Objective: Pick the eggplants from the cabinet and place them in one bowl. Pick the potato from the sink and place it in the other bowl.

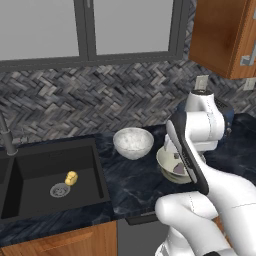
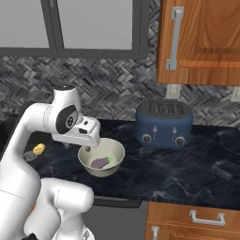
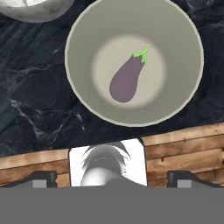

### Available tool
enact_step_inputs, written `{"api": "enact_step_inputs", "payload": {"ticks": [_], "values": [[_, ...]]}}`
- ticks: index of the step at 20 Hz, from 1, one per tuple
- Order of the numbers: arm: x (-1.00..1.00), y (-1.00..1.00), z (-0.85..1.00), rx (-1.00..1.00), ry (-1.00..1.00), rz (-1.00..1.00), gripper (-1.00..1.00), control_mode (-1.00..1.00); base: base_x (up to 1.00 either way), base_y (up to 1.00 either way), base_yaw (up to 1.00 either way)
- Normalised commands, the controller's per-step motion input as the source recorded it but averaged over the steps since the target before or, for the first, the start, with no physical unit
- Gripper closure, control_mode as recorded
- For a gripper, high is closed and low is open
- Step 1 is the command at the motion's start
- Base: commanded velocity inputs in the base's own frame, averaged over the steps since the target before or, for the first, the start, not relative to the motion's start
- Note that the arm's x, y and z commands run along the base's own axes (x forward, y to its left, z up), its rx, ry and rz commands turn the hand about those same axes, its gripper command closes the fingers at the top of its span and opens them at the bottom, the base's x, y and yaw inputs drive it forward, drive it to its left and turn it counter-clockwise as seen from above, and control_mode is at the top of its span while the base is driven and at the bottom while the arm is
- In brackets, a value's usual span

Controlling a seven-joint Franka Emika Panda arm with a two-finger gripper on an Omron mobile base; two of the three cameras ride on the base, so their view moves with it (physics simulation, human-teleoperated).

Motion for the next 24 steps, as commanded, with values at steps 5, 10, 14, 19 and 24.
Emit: {"api": "enact_step_inputs", "payload": {"ticks": [5,10,14,19,24], "values": [[0.0,0.0,0.0,0.0,0.0,0.0,-1.0,1.0,-0.54,0.18,0.02],[0.0,0.0,0.0,0.0,0.0,0.0,-1.0,1.0,-0.51,0.2,0.04],[0.0,0.0,0.0,0.0,0.0,0.0,-1.0,1.0,0.04,-0.04,0.38],[0.0,0.0,0.0,0.0,0.0,0.0,-1.0,1.0,-0.15,0.0,0.89],[0.0,0.0,0.0,0.0,0.0,0.0,-1.0,1.0,-0.26,0.0,0.94]]}}
